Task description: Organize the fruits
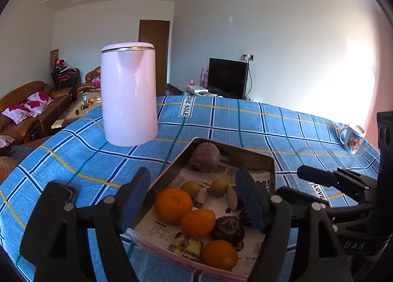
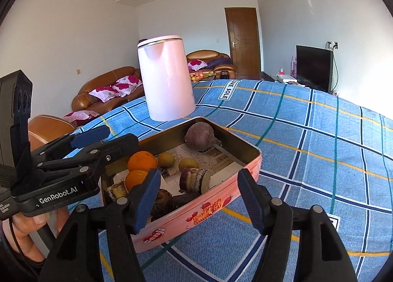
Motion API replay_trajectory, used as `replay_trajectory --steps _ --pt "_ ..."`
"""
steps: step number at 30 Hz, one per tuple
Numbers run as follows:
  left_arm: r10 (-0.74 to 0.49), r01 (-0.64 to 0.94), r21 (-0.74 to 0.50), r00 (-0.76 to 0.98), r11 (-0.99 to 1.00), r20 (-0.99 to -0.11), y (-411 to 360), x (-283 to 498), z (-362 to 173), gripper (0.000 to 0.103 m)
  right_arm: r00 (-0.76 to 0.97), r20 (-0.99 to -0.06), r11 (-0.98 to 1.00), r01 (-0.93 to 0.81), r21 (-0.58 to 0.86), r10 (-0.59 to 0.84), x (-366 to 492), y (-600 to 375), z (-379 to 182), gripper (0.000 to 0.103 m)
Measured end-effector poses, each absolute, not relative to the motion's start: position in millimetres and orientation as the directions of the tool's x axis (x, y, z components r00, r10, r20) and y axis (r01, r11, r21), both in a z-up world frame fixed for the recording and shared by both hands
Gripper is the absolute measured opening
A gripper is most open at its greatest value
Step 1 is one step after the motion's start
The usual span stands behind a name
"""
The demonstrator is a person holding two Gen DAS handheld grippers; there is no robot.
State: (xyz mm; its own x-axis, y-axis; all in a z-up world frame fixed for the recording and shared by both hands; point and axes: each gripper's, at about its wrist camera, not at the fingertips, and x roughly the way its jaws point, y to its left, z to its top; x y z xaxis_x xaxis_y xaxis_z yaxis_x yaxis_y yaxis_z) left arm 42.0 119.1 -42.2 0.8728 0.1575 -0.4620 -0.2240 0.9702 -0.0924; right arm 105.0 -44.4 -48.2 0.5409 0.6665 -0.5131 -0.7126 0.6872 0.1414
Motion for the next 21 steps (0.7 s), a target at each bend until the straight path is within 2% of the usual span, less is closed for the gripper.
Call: replay_trajectory --steps 6,9,15,21 --pt "0.164 -0.225 -0.092 0.886 0.97 -0.433 113 34 -35 0.084 0.601 -0.479 0.722 -0.684 0.106 0.64 94 -62 -39 0.068" --pt "0.161 -0.219 -0.089 0.891 0.972 -0.423 109 32 -31 0.085 0.627 -0.457 0.736 -0.671 0.095 0.631 88 -71 -35 0.073" --pt "0.165 -0.215 -0.078 0.897 0.973 -0.41 102 28 -26 0.09 0.645 -0.434 0.743 -0.663 0.092 0.629 80 -82 -26 0.074" --pt "0.167 -0.213 -0.074 0.9 0.974 -0.403 100 26 -24 0.091 0.655 -0.421 0.748 -0.657 0.094 0.628 77 -88 -22 0.074"
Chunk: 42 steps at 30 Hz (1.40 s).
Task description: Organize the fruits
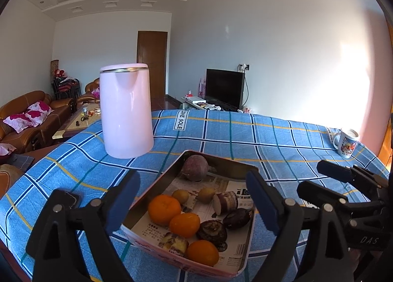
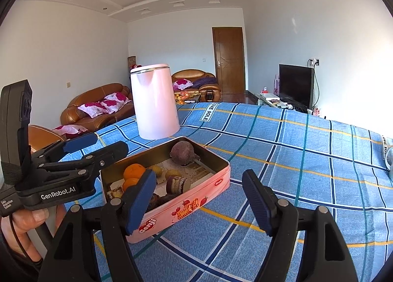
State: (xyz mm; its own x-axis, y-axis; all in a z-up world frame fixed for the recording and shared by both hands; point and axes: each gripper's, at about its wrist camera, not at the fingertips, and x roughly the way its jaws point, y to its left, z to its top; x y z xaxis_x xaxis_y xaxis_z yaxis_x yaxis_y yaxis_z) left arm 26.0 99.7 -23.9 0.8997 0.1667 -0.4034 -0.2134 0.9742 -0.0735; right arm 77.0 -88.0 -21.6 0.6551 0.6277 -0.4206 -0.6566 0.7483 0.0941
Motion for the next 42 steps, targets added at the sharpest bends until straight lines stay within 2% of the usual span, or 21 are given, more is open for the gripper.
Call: replay_trajectory --steps 42 --pt "0.158 -0.197 -0.055 0.9 0.979 -0.406 91 28 -22 0.092 0.668 -0.406 0.756 -0.647 0.095 0.623 74 -100 -18 0.074"
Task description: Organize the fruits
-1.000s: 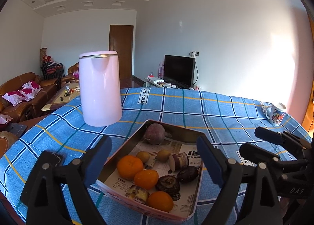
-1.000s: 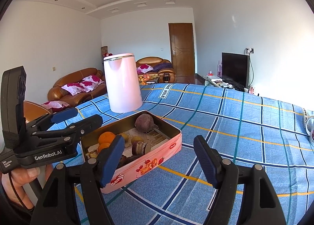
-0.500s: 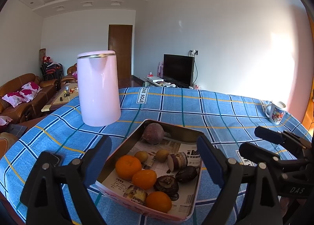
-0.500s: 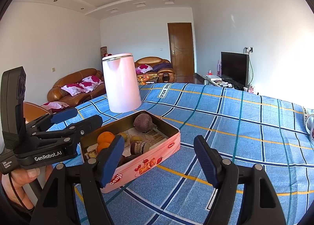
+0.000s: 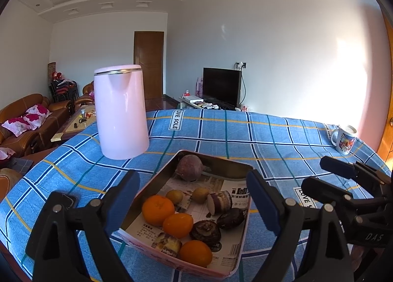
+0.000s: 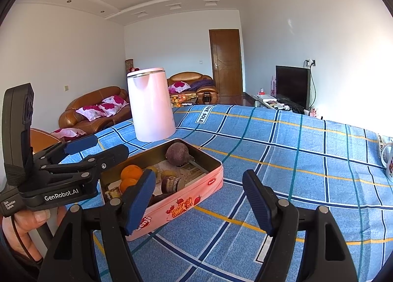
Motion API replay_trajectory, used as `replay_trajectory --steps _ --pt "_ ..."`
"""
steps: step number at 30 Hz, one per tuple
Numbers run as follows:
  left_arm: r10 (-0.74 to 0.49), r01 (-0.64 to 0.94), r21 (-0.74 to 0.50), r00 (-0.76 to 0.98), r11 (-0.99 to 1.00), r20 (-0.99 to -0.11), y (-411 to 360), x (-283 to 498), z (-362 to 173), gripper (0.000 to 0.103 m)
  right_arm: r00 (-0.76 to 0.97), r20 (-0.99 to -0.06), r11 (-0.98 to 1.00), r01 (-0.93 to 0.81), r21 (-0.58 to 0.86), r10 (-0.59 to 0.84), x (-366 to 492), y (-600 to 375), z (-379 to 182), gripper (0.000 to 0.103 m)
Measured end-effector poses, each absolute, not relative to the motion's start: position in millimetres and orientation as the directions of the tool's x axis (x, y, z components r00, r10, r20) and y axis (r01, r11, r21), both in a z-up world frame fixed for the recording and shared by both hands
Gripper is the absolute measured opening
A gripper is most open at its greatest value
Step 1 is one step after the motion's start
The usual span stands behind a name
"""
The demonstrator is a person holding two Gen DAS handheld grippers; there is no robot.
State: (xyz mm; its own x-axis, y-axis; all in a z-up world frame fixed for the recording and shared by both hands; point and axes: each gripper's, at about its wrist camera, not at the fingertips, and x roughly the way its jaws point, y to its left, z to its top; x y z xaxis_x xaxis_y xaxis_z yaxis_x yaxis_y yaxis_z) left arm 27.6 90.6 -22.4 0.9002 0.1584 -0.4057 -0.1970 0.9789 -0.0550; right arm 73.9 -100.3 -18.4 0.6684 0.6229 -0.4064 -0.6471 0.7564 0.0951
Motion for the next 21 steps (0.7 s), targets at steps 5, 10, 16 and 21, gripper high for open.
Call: replay_trajectory --steps 5,10,16,21 --pt "0.15 -0.183 -0.05 0.91 0.982 -0.387 86 24 -19 0.094 0.685 -0.391 0.765 -0.639 0.085 0.615 72 -105 -15 0.074" --pt "0.147 -0.184 -0.062 0.912 0.981 -0.383 86 23 -16 0.094 0.686 -0.393 0.77 -0.631 0.095 0.612 75 -109 -16 0.074" --pt "0.181 -0.204 -0.023 0.913 0.979 -0.366 80 21 -14 0.103 0.69 -0.392 0.774 -0.625 0.102 0.609 76 -114 -18 0.074" --pt "0.175 -0.194 -0.013 0.912 0.981 -0.371 77 22 -15 0.103 0.695 -0.395 0.781 -0.616 0.103 0.601 78 -121 -18 0.074"
